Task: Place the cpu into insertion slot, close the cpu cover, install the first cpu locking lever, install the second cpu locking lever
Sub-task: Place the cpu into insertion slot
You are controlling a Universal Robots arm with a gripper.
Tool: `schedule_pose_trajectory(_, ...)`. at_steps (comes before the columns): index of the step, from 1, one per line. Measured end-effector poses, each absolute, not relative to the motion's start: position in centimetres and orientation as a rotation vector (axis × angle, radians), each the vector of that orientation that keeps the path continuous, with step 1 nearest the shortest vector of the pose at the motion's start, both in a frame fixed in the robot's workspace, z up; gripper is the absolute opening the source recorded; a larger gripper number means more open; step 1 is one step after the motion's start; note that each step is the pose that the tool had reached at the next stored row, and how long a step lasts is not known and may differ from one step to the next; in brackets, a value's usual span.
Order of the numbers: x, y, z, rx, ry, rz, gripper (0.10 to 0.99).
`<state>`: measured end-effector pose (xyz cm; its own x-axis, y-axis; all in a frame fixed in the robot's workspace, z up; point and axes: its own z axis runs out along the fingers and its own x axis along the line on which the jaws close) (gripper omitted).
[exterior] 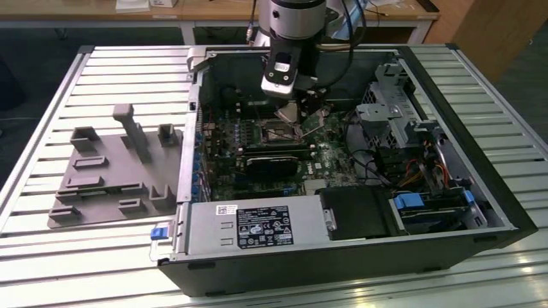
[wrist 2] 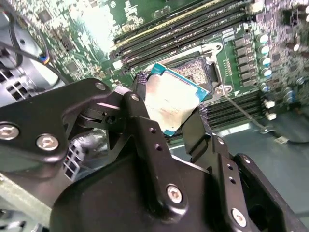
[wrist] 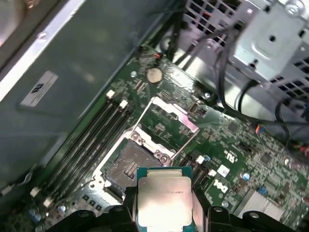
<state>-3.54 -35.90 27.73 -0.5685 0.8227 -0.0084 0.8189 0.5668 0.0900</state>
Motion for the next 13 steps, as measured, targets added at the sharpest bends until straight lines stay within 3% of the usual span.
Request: schedule_pose_trajectory(13, -3.54, -35.9, 27.39, 1.741, 2.543, 0.107, 0.537)
